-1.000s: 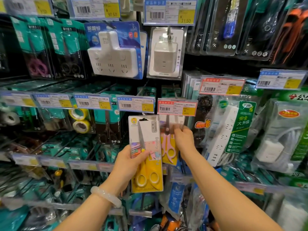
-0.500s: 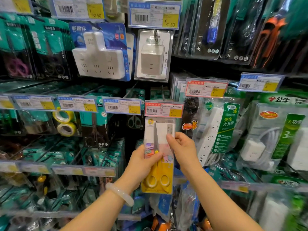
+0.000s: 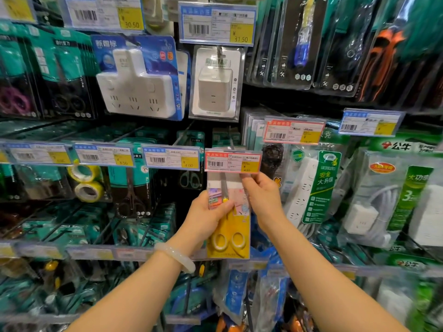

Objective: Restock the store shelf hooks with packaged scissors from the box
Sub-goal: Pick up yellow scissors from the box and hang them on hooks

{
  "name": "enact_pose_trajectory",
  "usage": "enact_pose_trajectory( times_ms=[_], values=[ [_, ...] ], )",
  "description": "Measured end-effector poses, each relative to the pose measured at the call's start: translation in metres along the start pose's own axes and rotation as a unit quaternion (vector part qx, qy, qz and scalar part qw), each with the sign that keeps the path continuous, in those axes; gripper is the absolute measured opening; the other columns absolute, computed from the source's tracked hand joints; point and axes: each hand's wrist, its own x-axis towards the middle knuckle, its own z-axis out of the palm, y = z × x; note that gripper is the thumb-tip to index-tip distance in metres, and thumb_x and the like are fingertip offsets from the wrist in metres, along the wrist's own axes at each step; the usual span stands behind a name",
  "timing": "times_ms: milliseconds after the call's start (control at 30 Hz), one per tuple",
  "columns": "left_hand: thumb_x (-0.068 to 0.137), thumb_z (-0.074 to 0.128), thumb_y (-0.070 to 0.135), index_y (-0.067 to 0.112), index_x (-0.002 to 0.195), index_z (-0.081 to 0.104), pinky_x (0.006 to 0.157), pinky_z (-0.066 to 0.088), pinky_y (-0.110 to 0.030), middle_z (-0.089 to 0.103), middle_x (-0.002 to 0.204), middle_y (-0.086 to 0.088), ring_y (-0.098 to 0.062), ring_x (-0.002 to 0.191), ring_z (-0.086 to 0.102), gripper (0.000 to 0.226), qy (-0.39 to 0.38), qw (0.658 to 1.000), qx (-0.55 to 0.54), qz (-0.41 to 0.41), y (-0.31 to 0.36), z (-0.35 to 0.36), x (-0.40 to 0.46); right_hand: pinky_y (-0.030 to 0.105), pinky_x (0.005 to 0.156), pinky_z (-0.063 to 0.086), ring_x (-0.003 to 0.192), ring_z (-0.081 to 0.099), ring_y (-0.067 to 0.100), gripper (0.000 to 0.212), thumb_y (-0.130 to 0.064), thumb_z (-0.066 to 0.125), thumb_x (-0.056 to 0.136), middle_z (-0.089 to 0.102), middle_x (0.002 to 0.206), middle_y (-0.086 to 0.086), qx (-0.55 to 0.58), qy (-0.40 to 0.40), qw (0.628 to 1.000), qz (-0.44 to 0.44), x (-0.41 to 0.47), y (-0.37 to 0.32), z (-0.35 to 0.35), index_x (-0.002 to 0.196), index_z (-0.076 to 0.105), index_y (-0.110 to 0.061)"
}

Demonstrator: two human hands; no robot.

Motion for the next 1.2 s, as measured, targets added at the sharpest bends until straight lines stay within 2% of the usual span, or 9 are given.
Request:
enact_pose_trajectory(
  times_ms=[167,267,400,567,733,833,933,1100,1200],
  values=[
    [0.087,0.064,0.015,0.021,0.106,0.056,0.077,0.057,-0.032,0.069,0.103,-0.005,-0.016,0.09,0.068,0.022,-0.017,1.0,0.009,0.007,-0.002,-0.001,0.001,0.024,0.061,0.051,0.065,0.061,0.003,0.018,-0.008,0.052,0.093,0.065,0.076,-0.001,0.017,0.02,0.998,-0.051,-0.004,0.008,0.002,0.079,0.061,-0.016],
    [0.086,0.065,0.015,0.021,0.106,0.057,0.07,0.055,-0.021,0.07,0.099,0.0,-0.009,0.086,0.068,0.022,-0.019,0.999,0.023,0.031,-0.004,-0.001,0.0,0.018,0.054,0.051,0.06,0.062,0.0,0.017,-0.009,0.049,0.094,0.065,0.075,0.0,0.067,0.02,0.997,-0.04,-0.006,0.012,0.004,0.081,0.059,-0.013],
    [0.086,0.065,0.017,0.017,0.113,0.058,0.068,0.053,-0.016,0.07,0.1,0.002,-0.007,0.087,0.068,0.028,-0.021,0.998,0.037,0.041,-0.003,-0.003,0.003,0.015,0.05,0.049,0.056,0.061,-0.002,0.019,-0.009,0.048,0.095,0.062,0.072,-0.001,0.078,0.038,0.996,-0.036,-0.006,0.011,0.008,0.078,0.056,-0.014],
    [0.086,0.066,0.016,0.017,0.112,0.057,0.069,0.052,-0.017,0.069,0.099,0.001,-0.006,0.085,0.066,0.028,-0.013,0.999,0.033,0.036,-0.005,-0.001,0.008,0.023,0.068,0.054,0.078,0.062,0.01,0.016,-0.014,0.045,0.097,0.065,0.084,-0.001,0.032,0.045,0.997,-0.06,-0.002,0.019,0.011,0.085,0.056,-0.019],
    [0.085,0.067,0.016,0.02,0.105,0.055,0.082,0.054,-0.031,0.067,0.102,-0.002,-0.015,0.092,0.065,0.024,-0.006,0.999,0.029,0.017,-0.005,0.001,0.017,0.019,0.082,0.05,0.088,0.06,0.0,0.029,0.0,0.047,0.093,0.064,0.094,-0.011,0.009,0.022,0.996,-0.084,0.006,0.01,0.009,0.092,0.057,-0.028],
    [0.086,0.066,0.018,0.019,0.106,0.054,0.078,0.053,-0.027,0.066,0.099,0.0,-0.012,0.089,0.064,0.024,-0.009,0.999,0.029,0.017,-0.007,0.004,0.016,0.021,0.085,0.05,0.09,0.06,0.002,0.037,0.011,0.051,0.083,0.065,0.094,-0.008,-0.02,0.022,0.995,-0.092,0.013,0.003,0.007,0.091,0.06,-0.023],
    [0.086,0.065,0.018,0.018,0.109,0.053,0.075,0.052,-0.023,0.066,0.098,0.001,-0.01,0.087,0.063,0.025,-0.001,0.999,0.031,0.027,-0.008,0.003,0.015,0.015,0.076,0.052,0.084,0.06,0.0,0.041,0.018,0.049,0.079,0.065,0.088,-0.007,-0.003,0.024,0.997,-0.08,0.016,-0.001,0.008,0.091,0.063,-0.018],
    [0.087,0.064,0.018,0.02,0.107,0.053,0.064,0.049,-0.012,0.064,0.093,0.01,-0.001,0.082,0.061,0.023,-0.002,0.998,0.043,0.045,-0.007,0.0,0.013,0.012,0.071,0.053,0.08,0.062,0.002,0.03,0.014,0.058,0.08,0.066,0.096,0.005,0.018,0.024,0.997,-0.073,0.021,-0.002,0.012,0.102,0.065,-0.004],
    [0.087,0.064,0.018,0.02,0.106,0.053,0.064,0.05,-0.01,0.065,0.093,0.008,-0.001,0.082,0.062,0.023,0.007,0.998,0.043,0.049,-0.008,0.001,0.013,0.007,0.065,0.05,0.07,0.064,-0.006,0.029,0.015,0.06,0.078,0.066,0.093,0.005,0.017,0.013,0.995,-0.093,0.021,-0.005,0.011,0.104,0.064,0.003]
  ],
)
